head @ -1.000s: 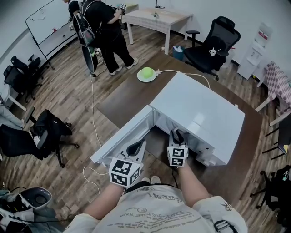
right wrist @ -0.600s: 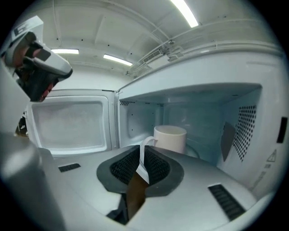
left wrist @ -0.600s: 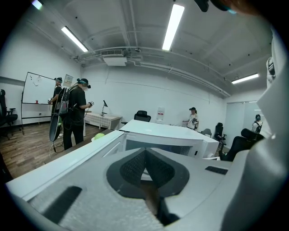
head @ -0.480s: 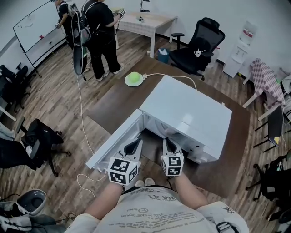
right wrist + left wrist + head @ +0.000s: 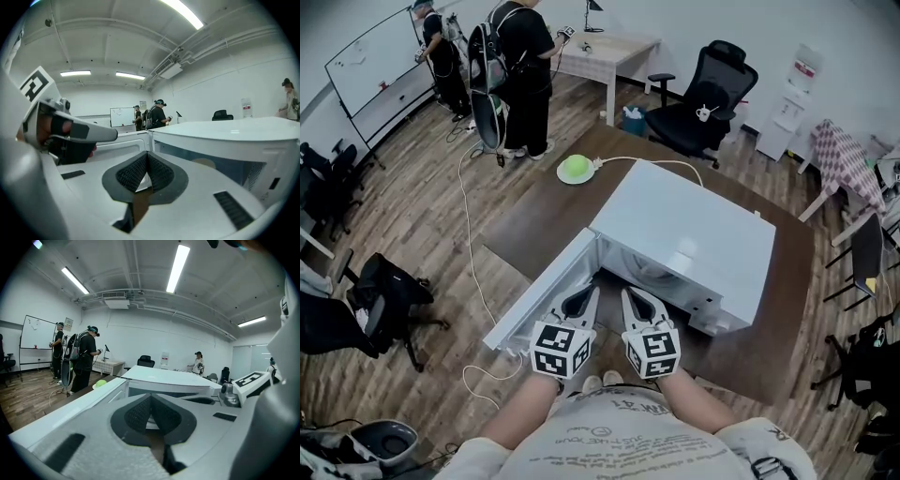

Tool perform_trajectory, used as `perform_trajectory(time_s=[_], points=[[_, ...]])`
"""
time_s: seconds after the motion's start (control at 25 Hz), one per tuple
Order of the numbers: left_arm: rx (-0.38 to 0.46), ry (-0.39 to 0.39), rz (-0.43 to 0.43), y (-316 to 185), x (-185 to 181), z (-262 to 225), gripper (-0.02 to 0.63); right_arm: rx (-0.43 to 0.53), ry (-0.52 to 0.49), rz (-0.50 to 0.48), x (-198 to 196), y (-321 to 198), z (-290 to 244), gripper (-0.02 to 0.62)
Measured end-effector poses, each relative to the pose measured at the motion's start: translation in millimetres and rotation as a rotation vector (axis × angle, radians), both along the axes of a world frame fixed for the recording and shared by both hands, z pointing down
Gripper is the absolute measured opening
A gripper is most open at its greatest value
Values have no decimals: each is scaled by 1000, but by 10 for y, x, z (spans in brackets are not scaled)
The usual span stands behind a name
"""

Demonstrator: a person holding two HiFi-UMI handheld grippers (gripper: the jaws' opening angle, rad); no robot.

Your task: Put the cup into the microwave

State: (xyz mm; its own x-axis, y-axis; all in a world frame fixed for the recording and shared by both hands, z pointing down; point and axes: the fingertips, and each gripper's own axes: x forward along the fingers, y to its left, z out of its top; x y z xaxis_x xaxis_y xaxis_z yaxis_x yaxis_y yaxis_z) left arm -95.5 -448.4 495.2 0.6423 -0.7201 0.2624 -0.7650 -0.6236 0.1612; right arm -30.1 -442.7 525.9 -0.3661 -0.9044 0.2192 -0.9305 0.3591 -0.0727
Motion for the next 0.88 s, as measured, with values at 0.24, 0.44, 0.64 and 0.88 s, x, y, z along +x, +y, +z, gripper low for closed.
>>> perform_trajectory(time_s=[0.24,0.44,0.64,0.88], points=[[0,-2,10,20,-23,41,13,26,-21,24,-6,27,-306,15],[2,3,38,24,60,63,14,19,-13,64,93,17,-316,15],[-1,4,54,9,125,85,14,1,-11,85,169,12,-265,15],[-3,2,63,-13,105,88,13,-5,-8,88,141,6,-251,15]])
